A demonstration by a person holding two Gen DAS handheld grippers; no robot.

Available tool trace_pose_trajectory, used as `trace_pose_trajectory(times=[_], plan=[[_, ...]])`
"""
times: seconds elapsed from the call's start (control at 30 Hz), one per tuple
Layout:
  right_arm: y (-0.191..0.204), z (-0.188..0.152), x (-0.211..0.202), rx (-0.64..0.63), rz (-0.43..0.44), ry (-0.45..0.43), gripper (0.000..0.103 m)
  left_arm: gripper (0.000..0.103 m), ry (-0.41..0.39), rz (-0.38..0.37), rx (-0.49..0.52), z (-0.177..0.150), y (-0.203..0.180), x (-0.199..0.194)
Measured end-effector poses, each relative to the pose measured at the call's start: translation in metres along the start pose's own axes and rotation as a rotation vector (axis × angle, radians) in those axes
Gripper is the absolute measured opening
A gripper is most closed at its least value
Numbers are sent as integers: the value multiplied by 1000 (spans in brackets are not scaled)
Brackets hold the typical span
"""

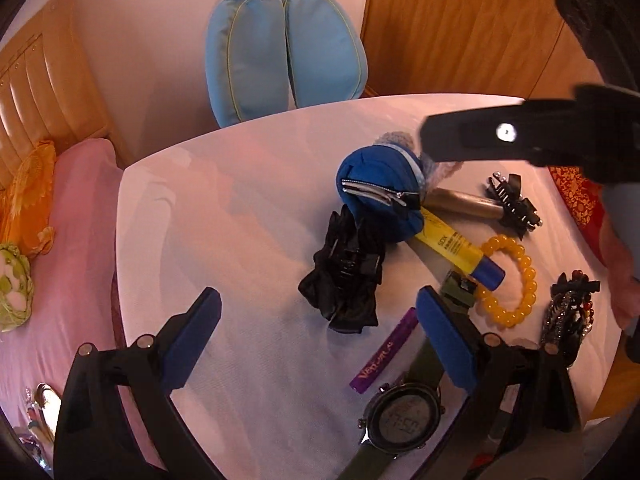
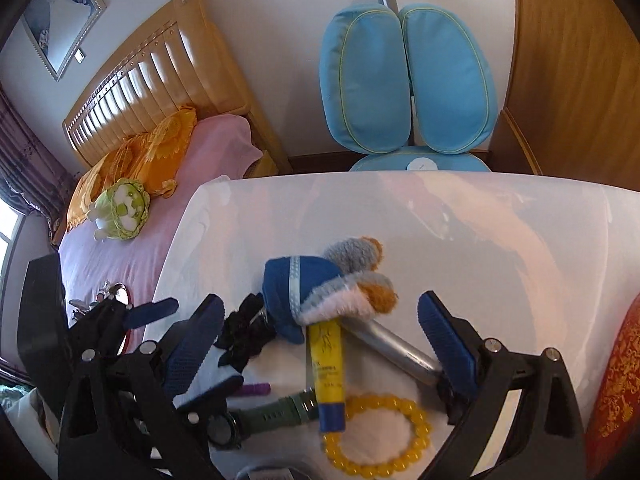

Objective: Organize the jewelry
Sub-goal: 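Grasp the blue plush keychain with the right tool while the left tool grasps the black hair bow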

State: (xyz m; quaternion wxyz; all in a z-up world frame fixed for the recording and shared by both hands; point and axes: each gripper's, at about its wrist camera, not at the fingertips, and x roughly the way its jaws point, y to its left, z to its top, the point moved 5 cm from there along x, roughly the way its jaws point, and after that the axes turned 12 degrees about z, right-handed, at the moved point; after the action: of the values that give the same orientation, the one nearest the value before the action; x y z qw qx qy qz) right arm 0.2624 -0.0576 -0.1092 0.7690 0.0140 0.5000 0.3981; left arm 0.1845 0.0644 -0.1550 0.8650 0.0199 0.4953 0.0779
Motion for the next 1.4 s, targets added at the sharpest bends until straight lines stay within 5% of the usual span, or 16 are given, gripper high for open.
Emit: trace_pose_trajectory(times=[0.17,0.2,0.23,0.43,0.6,0.77,0.8,0.83,0.9,1.2,1.4], plan=[[-10,4,34,49,-44,64,96,95,1,-22,5,3,1,6],[-11,3,38,46,-44,79,92,95,2,-24,7,4,-1,6],[-10,1,41,37,-45,98,74,95,3,-27,10,5,-2,7],[-2,-2,20,-25,-8,32,49,95,2,-42,32,8,-5,16],[-8,-5,-18,-32,-8,-56,48,95,-13,-128,25,16,-8,21],[-15,-13,-40,-5,-19,-82,48,93,-30,-136,41,24,-13,27],[-16,-15,-45,-1,-21,-85,48,79,-33,-141,48,27,-15,28],[-17,-19,-51,4,-23,-89,48,50,-25,-142,56,25,-16,29],[-18,-24,-60,9,-25,-96,48,34,-22,-105,59,26,-16,30],[-19,-49,-110,18,-31,-149,48,31,-43,-117,47,25,-28,1],[-37,-66,-169,18,-40,-217,48,31,-107,-118,92,43,-76,-48]])
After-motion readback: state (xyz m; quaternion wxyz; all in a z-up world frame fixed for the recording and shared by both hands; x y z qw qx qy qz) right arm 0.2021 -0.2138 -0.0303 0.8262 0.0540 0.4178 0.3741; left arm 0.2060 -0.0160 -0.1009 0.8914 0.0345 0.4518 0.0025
